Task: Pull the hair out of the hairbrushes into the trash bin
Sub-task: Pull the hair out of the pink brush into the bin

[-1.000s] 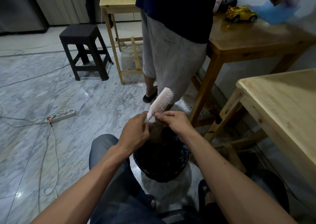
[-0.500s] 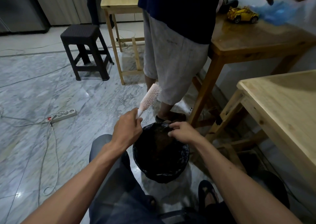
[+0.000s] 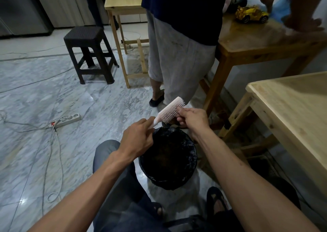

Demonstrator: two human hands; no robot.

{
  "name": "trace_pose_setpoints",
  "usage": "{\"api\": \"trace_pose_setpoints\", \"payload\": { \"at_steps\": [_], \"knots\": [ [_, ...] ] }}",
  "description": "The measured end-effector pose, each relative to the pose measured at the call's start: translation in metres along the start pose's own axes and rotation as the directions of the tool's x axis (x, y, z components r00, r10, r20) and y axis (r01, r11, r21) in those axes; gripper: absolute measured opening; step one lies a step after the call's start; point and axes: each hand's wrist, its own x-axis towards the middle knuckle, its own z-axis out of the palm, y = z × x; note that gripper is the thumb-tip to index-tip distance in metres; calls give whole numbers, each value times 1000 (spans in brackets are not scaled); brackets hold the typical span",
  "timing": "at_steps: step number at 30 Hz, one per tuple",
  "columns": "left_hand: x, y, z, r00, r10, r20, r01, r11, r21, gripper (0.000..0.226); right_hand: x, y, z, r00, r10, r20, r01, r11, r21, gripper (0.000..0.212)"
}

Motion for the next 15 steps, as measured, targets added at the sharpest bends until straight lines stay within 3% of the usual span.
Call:
{"api": "trace_pose_setpoints", "payload": {
  "at_steps": [3,7,15],
  "knots": [
    [-4,2,3,999,-11,31,9,996,90,26,-5,7,-3,997,-66,-46,56,980,-190,25],
    [-3,3,6,994,-98,41,91,986,140,31,-13,8,-10,977,-201,-68,145,866,-479,30],
    [1,-5,-3,987,-157,-17,158,978,139,27,-12,21,-26,1000,-16,-15,6,872,-490,32]
  ]
}}
